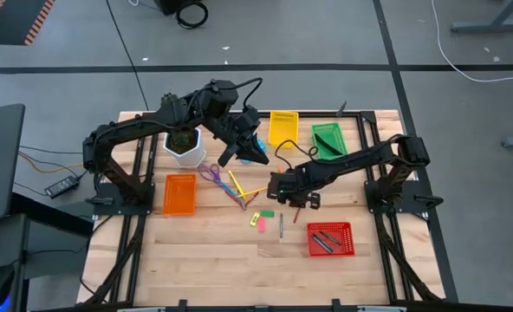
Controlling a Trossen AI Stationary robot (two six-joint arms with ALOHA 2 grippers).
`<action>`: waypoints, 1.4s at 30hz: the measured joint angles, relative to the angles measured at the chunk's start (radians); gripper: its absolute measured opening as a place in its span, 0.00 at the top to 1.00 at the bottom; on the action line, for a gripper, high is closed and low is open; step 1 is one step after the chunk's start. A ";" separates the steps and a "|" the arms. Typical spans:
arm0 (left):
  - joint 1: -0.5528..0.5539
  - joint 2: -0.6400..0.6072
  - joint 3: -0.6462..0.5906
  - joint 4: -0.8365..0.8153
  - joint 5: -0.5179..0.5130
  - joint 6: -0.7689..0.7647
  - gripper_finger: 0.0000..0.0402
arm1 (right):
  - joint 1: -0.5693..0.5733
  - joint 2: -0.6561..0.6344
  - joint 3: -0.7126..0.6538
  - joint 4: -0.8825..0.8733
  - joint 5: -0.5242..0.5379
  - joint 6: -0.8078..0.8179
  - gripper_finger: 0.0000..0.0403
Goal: Sort crayons/erasers/pens/pencils in bins
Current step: Put the right red crayon into the red bin
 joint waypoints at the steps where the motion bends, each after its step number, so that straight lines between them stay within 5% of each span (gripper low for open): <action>1: 0.000 0.000 0.000 0.000 0.000 0.000 0.95 | 0.003 0.000 0.000 0.000 0.035 -0.001 0.64; 4: 0.000 0.000 0.000 -0.006 0.000 0.002 0.94 | 0.004 0.000 0.000 -0.015 0.069 0.033 0.64; 12: 0.000 0.000 0.000 -0.006 0.000 0.003 0.98 | 0.002 0.006 0.000 -0.170 -0.089 0.141 0.64; 17: 0.000 0.000 0.000 -0.006 0.000 0.018 0.95 | 0.014 0.010 -0.002 -0.252 -0.099 0.183 0.64; 42: 0.000 0.000 0.000 -0.045 0.000 0.021 0.95 | 0.008 0.124 -0.034 -0.114 -0.080 0.156 0.64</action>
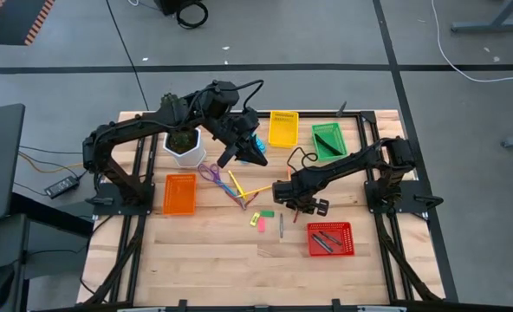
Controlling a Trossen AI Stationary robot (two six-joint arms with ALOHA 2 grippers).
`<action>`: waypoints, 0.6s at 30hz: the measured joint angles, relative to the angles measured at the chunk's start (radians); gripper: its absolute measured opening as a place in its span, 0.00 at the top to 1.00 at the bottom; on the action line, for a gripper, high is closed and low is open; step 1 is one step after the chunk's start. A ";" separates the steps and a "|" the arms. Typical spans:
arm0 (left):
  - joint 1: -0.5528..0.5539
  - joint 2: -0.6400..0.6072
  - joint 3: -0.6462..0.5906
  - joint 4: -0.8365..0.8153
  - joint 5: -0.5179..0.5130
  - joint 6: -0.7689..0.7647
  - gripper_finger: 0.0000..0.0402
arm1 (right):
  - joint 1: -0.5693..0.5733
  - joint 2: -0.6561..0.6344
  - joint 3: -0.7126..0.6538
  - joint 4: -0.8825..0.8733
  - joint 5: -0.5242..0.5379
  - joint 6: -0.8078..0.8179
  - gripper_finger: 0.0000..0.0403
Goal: Sort crayons/erasers/pens/pencils in bins
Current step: Put the right red crayon into the red bin
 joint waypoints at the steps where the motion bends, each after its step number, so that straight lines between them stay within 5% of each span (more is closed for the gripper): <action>1: 0.000 0.000 0.000 -0.002 0.000 0.000 0.95 | 0.000 -0.002 0.000 -0.002 0.001 0.000 0.64; 7: 0.000 0.000 0.000 -0.007 0.000 0.001 0.98 | 0.000 -0.002 0.000 -0.006 0.011 -0.004 0.68; 18: 0.000 0.000 0.000 -0.014 0.000 0.005 0.95 | 0.001 -0.001 -0.001 -0.001 0.041 -0.059 0.90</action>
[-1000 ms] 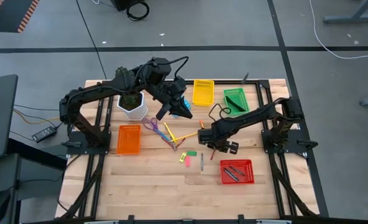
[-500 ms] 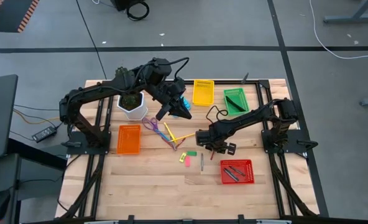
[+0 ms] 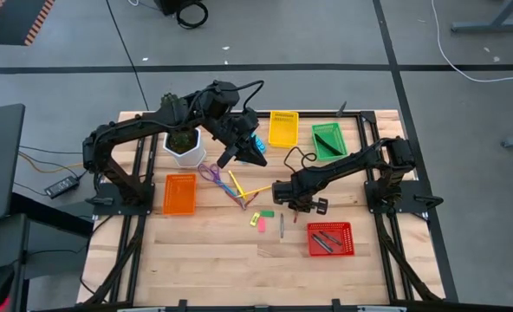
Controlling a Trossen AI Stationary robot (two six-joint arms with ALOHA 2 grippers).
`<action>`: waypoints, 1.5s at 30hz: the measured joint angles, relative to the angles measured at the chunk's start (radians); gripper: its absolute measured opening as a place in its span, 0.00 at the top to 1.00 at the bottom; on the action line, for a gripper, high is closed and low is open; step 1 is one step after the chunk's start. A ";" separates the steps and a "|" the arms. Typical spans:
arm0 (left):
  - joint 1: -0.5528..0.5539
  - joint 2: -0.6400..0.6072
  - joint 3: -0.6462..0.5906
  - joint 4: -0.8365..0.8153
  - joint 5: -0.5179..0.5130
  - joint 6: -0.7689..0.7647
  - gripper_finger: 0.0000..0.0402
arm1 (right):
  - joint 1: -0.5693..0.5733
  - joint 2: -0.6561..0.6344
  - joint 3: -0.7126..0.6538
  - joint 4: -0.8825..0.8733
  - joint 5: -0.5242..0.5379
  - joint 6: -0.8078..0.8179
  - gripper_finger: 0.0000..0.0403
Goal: Sort crayons/erasers/pens/pencils in bins
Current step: Put the right red crayon into the red bin
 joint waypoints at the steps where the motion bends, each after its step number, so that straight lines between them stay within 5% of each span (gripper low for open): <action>1: 0.000 0.000 0.000 0.000 0.000 0.000 0.96 | 0.000 0.000 0.000 -0.001 0.000 -0.005 0.91; 23: 0.000 0.000 0.000 -0.005 0.000 0.003 0.98 | 0.000 -0.018 0.056 -0.036 -0.005 -0.119 0.91; 35: 0.000 0.000 0.000 -0.037 0.000 0.031 0.96 | 0.002 -0.219 0.058 -0.118 -0.020 -0.274 0.91; 45: 0.000 0.000 0.000 -0.040 0.000 0.045 0.96 | 0.090 -0.397 0.061 -0.207 -0.169 -0.537 0.91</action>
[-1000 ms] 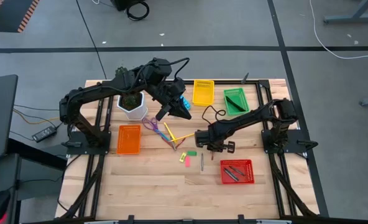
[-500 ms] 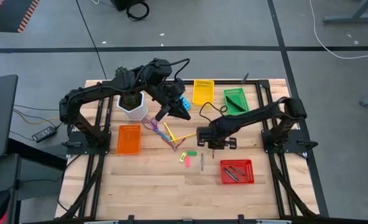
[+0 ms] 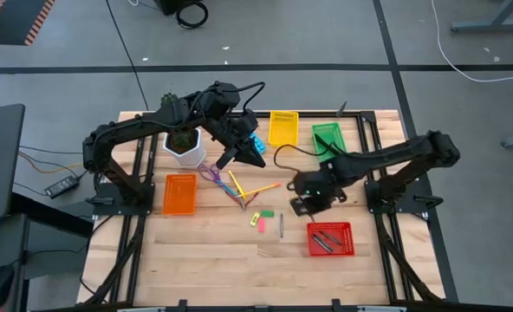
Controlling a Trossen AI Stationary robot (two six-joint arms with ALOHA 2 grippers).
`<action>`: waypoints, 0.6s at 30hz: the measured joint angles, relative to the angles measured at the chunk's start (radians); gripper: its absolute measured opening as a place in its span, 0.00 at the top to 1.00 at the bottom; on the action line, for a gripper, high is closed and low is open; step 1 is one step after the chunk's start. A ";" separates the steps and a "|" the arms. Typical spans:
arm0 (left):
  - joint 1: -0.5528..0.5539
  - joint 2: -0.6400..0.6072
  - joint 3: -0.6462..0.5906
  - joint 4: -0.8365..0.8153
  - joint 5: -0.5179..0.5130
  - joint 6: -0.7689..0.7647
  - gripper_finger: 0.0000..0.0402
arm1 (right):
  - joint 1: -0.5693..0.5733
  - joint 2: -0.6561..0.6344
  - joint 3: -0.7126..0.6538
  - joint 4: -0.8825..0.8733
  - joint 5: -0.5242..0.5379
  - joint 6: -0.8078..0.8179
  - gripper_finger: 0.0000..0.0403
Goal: Sort crayons/erasers/pens/pencils in bins
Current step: Put the right red crayon into the red bin
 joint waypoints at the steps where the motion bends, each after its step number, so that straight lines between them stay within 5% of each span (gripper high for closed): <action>1: 0.000 0.000 0.000 0.000 0.000 0.000 0.95 | 0.020 -0.003 0.000 -0.030 -0.003 -0.032 0.91; 8: 0.000 0.000 0.000 0.002 -0.005 0.000 0.96 | 0.160 0.008 -0.012 -0.161 0.006 -0.232 0.91; 18: 0.000 0.000 0.000 0.010 -0.026 -0.005 0.95 | 0.234 0.011 -0.156 -0.017 0.036 -0.287 0.91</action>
